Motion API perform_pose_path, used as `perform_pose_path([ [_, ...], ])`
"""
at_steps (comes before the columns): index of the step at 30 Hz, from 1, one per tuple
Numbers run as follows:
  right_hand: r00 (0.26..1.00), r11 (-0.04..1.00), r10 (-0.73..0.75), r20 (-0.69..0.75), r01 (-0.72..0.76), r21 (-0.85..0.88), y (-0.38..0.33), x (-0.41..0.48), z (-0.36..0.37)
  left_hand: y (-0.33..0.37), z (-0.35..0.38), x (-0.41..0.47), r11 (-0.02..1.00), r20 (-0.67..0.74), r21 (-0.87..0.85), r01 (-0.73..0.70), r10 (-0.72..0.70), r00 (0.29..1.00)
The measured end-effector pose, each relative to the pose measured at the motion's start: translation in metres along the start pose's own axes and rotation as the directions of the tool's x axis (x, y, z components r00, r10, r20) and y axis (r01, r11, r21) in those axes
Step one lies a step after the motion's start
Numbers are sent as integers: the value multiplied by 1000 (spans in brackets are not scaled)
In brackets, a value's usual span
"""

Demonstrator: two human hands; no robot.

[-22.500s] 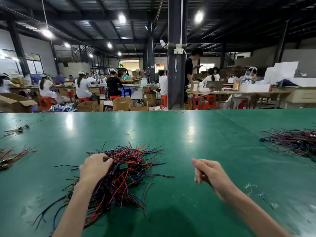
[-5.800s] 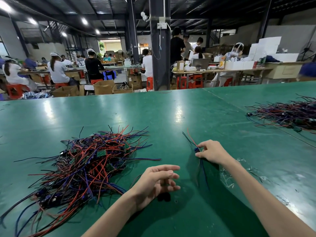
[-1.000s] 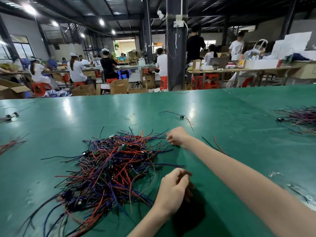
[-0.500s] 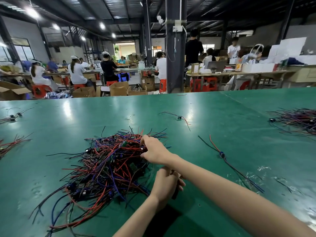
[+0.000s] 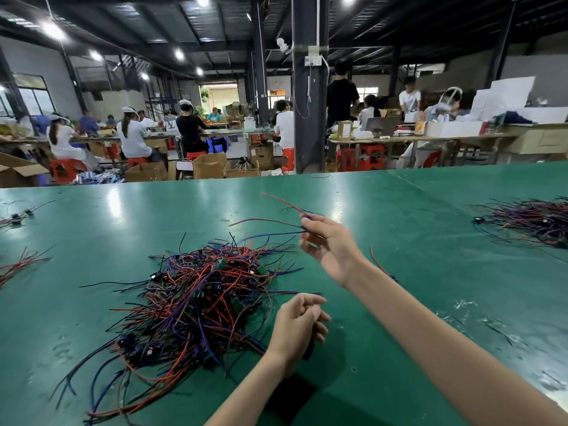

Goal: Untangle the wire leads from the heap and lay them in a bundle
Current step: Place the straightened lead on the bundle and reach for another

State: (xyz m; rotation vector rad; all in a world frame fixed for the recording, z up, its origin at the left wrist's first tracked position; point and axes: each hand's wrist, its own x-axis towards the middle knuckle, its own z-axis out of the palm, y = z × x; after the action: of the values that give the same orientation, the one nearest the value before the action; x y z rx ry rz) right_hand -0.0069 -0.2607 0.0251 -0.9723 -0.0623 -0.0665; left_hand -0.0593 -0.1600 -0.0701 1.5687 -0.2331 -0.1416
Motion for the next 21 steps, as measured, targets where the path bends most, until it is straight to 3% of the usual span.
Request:
perform_pose_path([
  [6, 987, 988, 153, -43, -152, 18, 20, -26, -52, -2, -2, 7, 947, -165, -322, 4, -60, 985],
  [10, 979, 972, 202, -23, -204, -116, 42, -45, -67, 0, -3, 8, 886, -145, -463, -6, -69, 987],
  [21, 993, 921, 117, 5, -106, -374, 45, -61, -65, -1, -6, 7, 909, -168, -415, -36, -38, 985],
])
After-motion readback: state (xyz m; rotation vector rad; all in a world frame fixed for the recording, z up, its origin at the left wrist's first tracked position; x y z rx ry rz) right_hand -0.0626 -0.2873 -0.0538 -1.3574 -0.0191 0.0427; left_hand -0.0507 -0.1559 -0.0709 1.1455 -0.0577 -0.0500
